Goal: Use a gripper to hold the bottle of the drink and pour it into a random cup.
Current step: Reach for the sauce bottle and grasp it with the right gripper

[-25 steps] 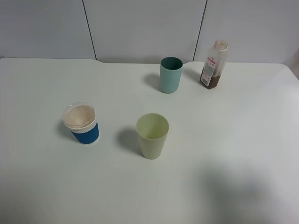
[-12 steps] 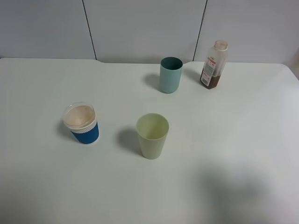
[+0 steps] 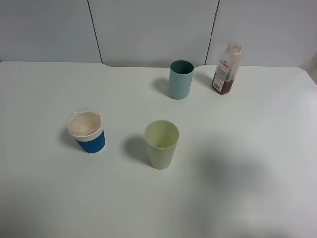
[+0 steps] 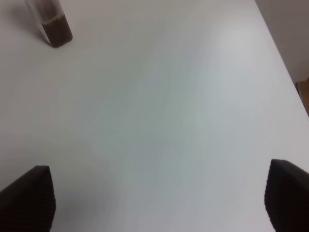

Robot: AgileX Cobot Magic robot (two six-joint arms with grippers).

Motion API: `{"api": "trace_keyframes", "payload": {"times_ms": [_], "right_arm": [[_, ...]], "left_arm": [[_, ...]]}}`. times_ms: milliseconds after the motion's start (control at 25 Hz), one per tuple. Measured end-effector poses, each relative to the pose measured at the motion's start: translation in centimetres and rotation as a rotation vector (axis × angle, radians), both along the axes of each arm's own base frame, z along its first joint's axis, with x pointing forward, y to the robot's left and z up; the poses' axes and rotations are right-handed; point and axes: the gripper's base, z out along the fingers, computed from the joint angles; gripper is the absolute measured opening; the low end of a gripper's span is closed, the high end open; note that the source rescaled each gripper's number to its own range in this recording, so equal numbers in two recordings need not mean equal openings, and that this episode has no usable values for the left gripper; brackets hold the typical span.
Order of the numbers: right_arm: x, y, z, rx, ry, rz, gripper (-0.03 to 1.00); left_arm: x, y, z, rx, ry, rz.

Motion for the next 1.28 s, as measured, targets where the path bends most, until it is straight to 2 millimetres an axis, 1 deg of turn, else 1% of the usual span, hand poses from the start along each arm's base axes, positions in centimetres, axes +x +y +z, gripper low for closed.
{"api": "trace_keyframes", "payload": {"times_ms": [160, 280, 320, 360, 480, 520, 680, 1040, 1280], "right_arm": [[2.6, -0.1, 0.0, 0.006, 0.04, 0.007, 1.0], [4.4, -0.1, -0.6, 0.016, 0.084, 0.01, 1.0], [4.4, -0.1, -0.6, 0.016, 0.084, 0.01, 1.0], [5.1, -0.2, -0.9, 0.02, 0.1, 0.011, 1.0], [6.9, -0.3, -1.9, 0.025, 0.165, 0.012, 1.0], [8.0, -0.3, -2.7, 0.032, 0.216, 0.013, 1.0], [10.0, -0.4, -4.0, 0.038, 0.269, 0.015, 1.0], [14.1, -0.6, -6.3, 0.038, 0.244, 0.025, 1.0], [16.4, -0.7, -8.7, 0.028, 0.278, 0.035, 1.0]], "left_arm": [[0.0, 0.0, 0.0, 0.0, 0.0, 0.0], [0.0, 0.0, 0.0, 0.0, 0.0, 0.0], [0.0, 0.0, 0.0, 0.0, 0.0, 0.0], [0.0, 0.0, 0.0, 0.0, 0.0, 0.0], [0.0, 0.0, 0.0, 0.0, 0.0, 0.0], [0.0, 0.0, 0.0, 0.0, 0.0, 0.0], [0.0, 0.0, 0.0, 0.0, 0.0, 0.0], [0.0, 0.0, 0.0, 0.0, 0.0, 0.0], [0.0, 0.0, 0.0, 0.0, 0.0, 0.0]]}}
